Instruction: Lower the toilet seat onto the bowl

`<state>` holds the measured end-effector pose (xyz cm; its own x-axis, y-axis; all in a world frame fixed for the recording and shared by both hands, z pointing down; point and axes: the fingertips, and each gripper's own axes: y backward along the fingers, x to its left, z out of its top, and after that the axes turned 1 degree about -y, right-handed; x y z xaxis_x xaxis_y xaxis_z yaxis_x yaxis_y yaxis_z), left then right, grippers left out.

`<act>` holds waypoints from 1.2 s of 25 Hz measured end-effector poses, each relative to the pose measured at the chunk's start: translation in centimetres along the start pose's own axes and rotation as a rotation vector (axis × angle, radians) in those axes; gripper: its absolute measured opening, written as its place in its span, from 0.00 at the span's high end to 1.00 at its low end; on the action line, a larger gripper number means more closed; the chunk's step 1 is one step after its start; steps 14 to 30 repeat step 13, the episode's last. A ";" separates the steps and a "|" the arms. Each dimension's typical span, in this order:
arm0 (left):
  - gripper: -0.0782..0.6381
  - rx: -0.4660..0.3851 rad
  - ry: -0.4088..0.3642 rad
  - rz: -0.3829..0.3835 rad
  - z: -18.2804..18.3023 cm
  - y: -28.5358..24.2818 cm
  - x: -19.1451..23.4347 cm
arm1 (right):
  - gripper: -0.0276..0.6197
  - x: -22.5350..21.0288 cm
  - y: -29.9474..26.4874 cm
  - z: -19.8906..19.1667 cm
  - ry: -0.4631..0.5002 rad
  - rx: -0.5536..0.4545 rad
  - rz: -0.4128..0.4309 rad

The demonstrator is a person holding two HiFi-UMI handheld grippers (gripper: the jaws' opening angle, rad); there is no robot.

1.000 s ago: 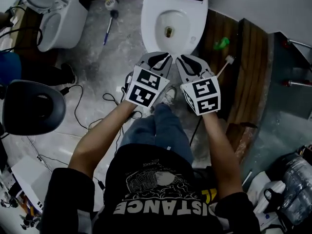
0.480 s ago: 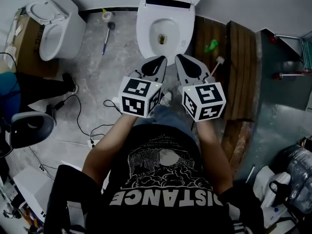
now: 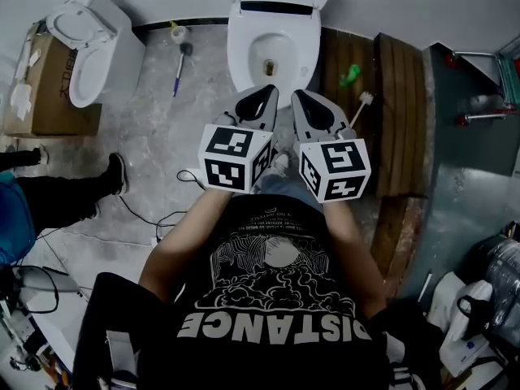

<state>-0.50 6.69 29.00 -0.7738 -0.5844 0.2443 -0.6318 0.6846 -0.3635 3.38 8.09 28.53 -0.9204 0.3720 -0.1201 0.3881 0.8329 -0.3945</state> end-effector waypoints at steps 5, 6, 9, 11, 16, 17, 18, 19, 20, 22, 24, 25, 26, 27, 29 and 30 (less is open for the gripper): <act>0.88 0.009 -0.026 0.001 -0.4 0.8 -0.5 | 0.93 0.7 0.4 0.0 -0.003 -0.007 -0.003; 0.88 0.008 -0.029 0.001 -0.4 0.9 -0.6 | 0.93 0.8 0.5 0.0 -0.002 -0.009 -0.004; 0.88 0.008 -0.036 -0.002 -0.4 0.9 -0.9 | 0.93 0.9 0.8 -0.1 -0.004 -0.010 -0.005; 0.88 0.010 -0.039 -0.004 -0.4 0.7 -1.1 | 0.93 0.8 0.8 -0.1 -0.006 -0.011 -0.006; 0.88 0.012 -0.041 -0.007 -0.4 0.5 -1.1 | 0.93 0.6 0.7 -0.1 -0.008 -0.012 -0.007; 0.88 0.012 -0.041 -0.007 -0.4 0.5 -1.1 | 0.93 0.6 0.7 -0.1 -0.008 -0.012 -0.007; 0.88 0.012 -0.041 -0.007 -0.4 0.5 -1.1 | 0.93 0.6 0.7 -0.1 -0.008 -0.012 -0.007; 0.88 0.012 -0.041 -0.007 -0.4 0.5 -1.1 | 0.93 0.6 0.7 -0.1 -0.008 -0.012 -0.007; 0.88 0.012 -0.041 -0.007 -0.4 0.5 -1.1 | 0.93 0.6 0.7 -0.1 -0.008 -0.012 -0.007; 0.88 0.012 -0.041 -0.007 -0.4 0.5 -1.1 | 0.93 0.6 0.7 -0.1 -0.008 -0.012 -0.007; 0.88 0.012 -0.041 -0.007 -0.4 0.5 -1.1 | 0.93 0.6 0.7 -0.1 -0.008 -0.012 -0.007; 0.88 0.012 -0.041 -0.007 -0.4 0.5 -1.1 | 0.93 0.6 0.7 -0.1 -0.008 -0.012 -0.007; 0.88 0.012 -0.041 -0.007 -0.4 0.5 -1.1 | 0.93 0.6 0.7 -0.1 -0.008 -0.012 -0.007; 0.88 0.012 -0.041 -0.007 -0.4 0.5 -1.1 | 0.93 0.6 0.7 -0.1 -0.008 -0.012 -0.007; 0.88 0.012 -0.041 -0.007 -0.4 0.5 -1.1 | 0.93 0.6 0.7 -0.1 -0.008 -0.012 -0.007; 0.88 0.012 -0.041 -0.007 -0.4 0.5 -1.1 | 0.93 0.6 0.7 -0.1 -0.008 -0.012 -0.007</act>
